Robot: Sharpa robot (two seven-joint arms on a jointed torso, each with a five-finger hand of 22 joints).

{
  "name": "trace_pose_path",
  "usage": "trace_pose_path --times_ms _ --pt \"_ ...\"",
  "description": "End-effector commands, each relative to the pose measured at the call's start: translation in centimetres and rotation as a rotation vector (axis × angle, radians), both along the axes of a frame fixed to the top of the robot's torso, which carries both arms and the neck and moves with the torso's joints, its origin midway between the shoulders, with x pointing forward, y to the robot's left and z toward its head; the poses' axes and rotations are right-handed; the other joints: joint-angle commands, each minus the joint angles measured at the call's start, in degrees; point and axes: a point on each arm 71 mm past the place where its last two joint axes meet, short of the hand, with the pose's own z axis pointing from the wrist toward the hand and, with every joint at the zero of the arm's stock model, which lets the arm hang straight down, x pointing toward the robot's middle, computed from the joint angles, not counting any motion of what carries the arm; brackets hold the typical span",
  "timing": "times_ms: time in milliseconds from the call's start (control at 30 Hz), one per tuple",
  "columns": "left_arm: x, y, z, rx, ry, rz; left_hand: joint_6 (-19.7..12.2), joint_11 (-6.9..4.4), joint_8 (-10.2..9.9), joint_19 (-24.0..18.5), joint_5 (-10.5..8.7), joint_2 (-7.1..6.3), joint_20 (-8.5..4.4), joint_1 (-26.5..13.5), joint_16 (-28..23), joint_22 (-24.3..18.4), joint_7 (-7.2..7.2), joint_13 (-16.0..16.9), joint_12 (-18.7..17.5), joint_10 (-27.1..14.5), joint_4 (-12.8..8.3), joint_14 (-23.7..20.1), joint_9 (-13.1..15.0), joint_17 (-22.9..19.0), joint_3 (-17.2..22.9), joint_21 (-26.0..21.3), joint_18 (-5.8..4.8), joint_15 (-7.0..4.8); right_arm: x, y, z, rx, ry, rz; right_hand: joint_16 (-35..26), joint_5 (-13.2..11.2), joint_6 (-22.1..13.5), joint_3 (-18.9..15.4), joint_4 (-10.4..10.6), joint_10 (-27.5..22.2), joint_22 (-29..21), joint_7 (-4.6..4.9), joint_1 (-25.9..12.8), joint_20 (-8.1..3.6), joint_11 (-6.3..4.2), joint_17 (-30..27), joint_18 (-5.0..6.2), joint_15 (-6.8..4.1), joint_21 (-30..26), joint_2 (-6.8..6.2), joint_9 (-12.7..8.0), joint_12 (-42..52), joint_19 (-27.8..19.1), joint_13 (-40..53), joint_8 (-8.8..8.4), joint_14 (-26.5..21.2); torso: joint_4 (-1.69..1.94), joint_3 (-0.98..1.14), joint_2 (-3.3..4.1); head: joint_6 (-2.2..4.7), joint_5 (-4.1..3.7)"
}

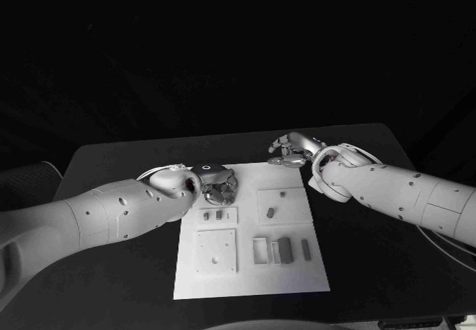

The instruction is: Assemble the parts on the task board

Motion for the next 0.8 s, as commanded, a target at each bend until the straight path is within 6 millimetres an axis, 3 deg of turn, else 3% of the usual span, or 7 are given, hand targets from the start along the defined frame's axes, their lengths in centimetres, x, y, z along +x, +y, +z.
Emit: trace_pose_path --times_ms 33,800 --pt "-0.15 -0.27 0.13 -0.023 0.001 -0.013 1.9 -0.02 0.3 -0.1 0.10 0.86 0.31 0.3 -0.3 0.9 1.05 0.1 0.0 0.0 -0.2 0.3 0.1 0.1 0.4 0.2 7.12 -0.15 -0.04 0.14 0.01 0.002 -0.002 0.012 0.3 0.2 0.0 -0.1 -0.1 -0.2 0.4 0.59 -0.1 -0.24 0.05 -0.1 0.47 -0.47 -0.2 0.50 -0.1 0.4 0.0 -0.1 0.38 -0.1 0.02 0.00 0.02 -0.06 -0.08" --pt "-0.05 0.42 0.20 -0.094 0.050 0.020 2.6 -0.22 0.3 -0.3 0.23 2.78 0.28 0.4 -0.2 1.1 0.84 0.3 0.2 0.1 -0.7 0.5 0.3 0.8 0.7 0.6 6.96 -0.34 0.00 -0.09 -0.01 0.000 -0.002 0.007 0.3 0.2 0.0 -0.1 -0.1 -0.2 0.4 0.58 -0.2 -0.24 0.05 -0.1 0.47 -0.47 -0.2 0.50 -0.1 0.4 0.0 -0.1 0.40 -0.1 0.02 -0.01 0.02 -0.03 -0.06"
